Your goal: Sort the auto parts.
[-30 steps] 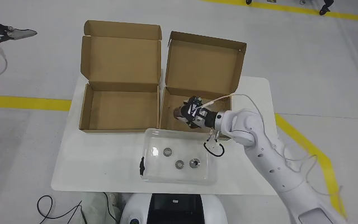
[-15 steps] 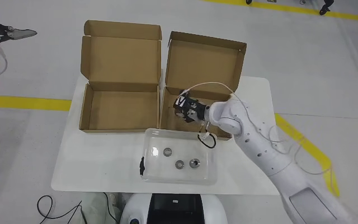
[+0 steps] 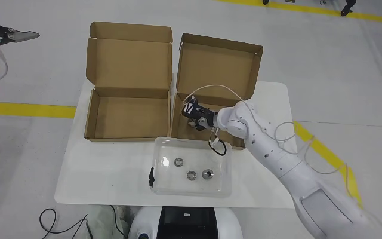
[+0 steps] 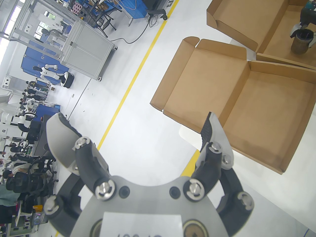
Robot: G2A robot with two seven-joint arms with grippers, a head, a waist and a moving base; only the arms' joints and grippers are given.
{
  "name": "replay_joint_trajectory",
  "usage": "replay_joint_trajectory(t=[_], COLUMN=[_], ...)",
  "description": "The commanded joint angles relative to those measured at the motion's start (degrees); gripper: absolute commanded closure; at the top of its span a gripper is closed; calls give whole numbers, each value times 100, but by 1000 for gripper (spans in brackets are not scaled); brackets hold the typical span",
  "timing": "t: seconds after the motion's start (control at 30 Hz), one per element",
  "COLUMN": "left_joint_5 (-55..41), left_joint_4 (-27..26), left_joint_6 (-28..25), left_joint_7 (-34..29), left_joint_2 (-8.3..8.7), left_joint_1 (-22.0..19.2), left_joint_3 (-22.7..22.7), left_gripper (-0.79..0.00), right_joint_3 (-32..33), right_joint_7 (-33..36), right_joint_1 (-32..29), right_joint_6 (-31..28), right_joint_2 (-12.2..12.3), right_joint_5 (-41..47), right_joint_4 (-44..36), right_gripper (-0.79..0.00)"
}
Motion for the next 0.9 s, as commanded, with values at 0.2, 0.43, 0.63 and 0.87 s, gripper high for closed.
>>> replay_joint_trajectory(t=[0.2, 0.43, 0.63, 0.87], left_joint_5=[0, 0, 0, 0], left_joint_4=[0, 0, 0, 0], left_joint_6=[0, 0, 0, 0], left_joint_7=[0, 0, 0, 0], left_joint_2=[0, 0, 0, 0], left_joint_1=[0, 0, 0, 0], left_joint_3=[0, 0, 0, 0], left_gripper=[-785, -785, -785, -785], right_joint_3=[-128, -87, 171, 692], right_joint_7=[-18, -176, -186, -58], right_joint_1=[130, 143, 5, -531], right_joint_6=[-24, -123, -178, -325], right_joint_2=[-125, -165, -53, 205], right_joint_5=[-27, -4, -147, -341], right_joint_4=[304, 372, -149, -1498], right_gripper=[-431, -462, -493, -582])
